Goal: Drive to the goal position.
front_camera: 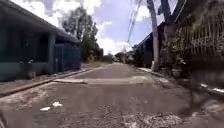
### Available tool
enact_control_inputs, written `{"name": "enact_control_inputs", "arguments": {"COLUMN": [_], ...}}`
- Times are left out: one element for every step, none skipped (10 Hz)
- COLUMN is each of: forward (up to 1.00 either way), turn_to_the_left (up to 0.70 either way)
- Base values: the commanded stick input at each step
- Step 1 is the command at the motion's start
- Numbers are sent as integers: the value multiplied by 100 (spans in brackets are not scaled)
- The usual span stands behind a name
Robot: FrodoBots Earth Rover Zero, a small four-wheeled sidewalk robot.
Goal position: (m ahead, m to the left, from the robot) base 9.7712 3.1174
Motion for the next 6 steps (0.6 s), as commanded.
{"name": "enact_control_inputs", "arguments": {"forward": [70, 70, 70, 70, 70, 70], "turn_to_the_left": [0, 0, 0, 0, 0, 0]}}
